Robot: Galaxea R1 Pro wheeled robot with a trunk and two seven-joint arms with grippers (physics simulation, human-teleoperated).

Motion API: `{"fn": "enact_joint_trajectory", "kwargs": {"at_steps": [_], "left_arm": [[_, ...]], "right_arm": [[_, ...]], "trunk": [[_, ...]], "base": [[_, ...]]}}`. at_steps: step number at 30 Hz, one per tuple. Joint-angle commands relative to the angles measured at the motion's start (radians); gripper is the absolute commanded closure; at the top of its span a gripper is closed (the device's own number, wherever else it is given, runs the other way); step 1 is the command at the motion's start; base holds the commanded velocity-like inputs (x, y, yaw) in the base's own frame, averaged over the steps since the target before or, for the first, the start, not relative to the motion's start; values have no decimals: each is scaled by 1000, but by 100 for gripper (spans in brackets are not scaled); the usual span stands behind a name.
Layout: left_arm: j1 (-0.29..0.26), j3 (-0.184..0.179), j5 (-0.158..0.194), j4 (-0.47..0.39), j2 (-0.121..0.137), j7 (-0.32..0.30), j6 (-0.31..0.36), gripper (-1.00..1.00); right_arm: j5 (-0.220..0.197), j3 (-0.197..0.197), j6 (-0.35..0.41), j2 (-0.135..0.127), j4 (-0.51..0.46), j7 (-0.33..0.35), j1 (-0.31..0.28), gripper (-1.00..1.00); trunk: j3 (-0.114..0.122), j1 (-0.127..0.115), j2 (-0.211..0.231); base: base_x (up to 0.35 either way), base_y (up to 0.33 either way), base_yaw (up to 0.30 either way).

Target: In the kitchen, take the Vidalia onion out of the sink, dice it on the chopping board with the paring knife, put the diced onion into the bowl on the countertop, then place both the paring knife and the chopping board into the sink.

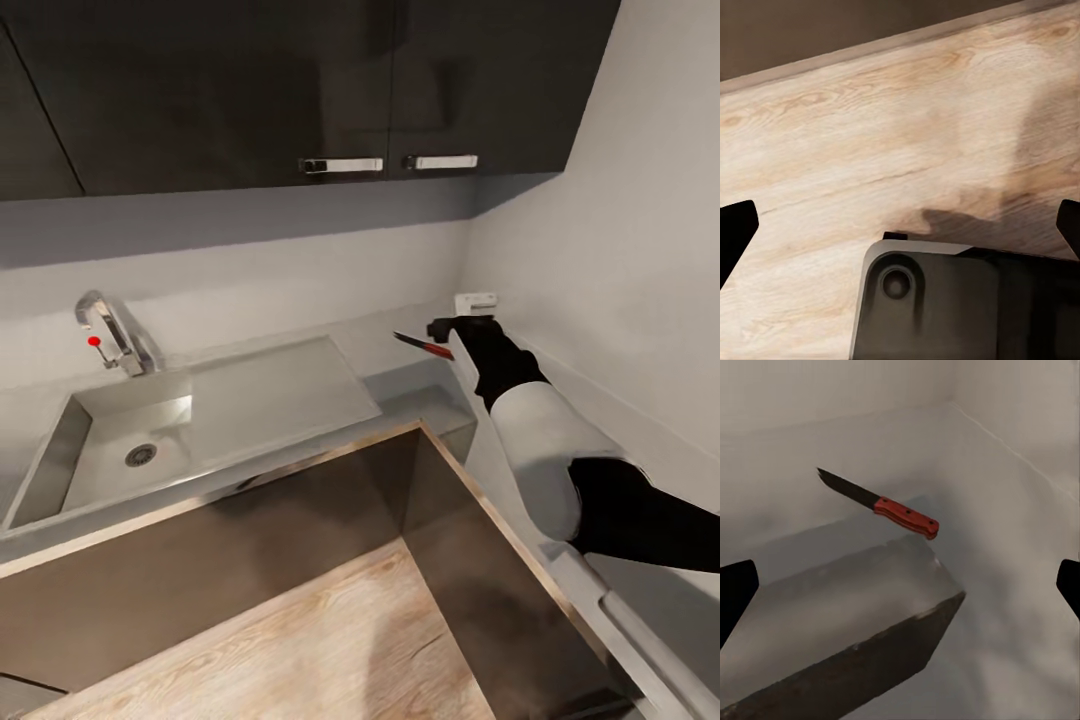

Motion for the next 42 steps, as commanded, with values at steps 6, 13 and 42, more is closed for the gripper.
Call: {"fn": "enact_joint_trajectory", "kwargs": {"at_steps": [6,13,42], "left_arm": [[0,-4,8,-1,1,5,-2,-100],[0,-4,8,-8,1,5,-3,-100],[0,-5,6,-49,25,3,-6,-100]], "right_arm": [[9,-6,-3,-23,-1,12,-1,-100],[8,-6,-6,-58,-1,126,-1,-100],[5,-6,-355,-182,261,292,-1,-100]], "trunk": [[-2,1,-2],[-2,1,-2],[-21,1,-2]], "base": [[0,-2,7],[49,0,0],[159,0,0]]}}
